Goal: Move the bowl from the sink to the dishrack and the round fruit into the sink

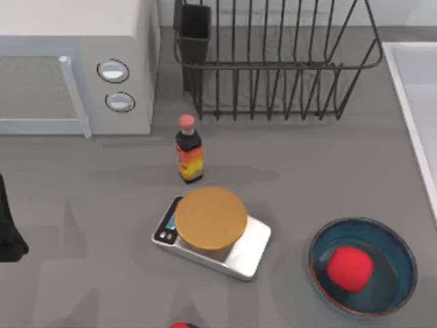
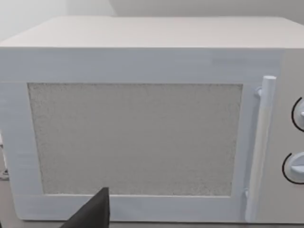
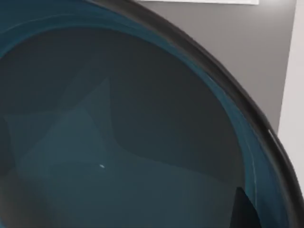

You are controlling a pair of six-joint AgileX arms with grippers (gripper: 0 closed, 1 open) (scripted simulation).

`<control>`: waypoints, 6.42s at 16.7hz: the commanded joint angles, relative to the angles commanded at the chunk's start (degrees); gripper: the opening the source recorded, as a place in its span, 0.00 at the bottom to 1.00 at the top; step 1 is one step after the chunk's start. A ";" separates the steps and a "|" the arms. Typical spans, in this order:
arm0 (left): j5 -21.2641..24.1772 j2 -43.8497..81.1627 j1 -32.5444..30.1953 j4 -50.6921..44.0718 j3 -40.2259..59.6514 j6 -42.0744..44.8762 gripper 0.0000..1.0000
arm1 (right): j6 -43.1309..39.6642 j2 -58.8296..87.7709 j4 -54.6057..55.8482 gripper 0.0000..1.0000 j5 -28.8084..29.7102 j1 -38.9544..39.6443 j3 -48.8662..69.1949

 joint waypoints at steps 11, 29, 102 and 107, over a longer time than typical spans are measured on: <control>0.00 0.00 0.00 0.00 0.00 0.00 1.00 | 20.73 4.98 42.86 0.00 24.20 43.62 -0.81; 0.00 0.00 0.00 0.00 0.00 0.00 1.00 | 44.46 7.18 88.07 0.00 48.92 87.06 1.30; 0.00 0.00 0.00 0.00 0.00 0.00 1.00 | 43.07 -87.98 88.54 1.00 2.09 41.68 -93.30; 0.00 0.00 0.00 0.00 0.00 0.00 1.00 | 43.07 -87.98 88.54 1.00 2.09 41.68 -93.30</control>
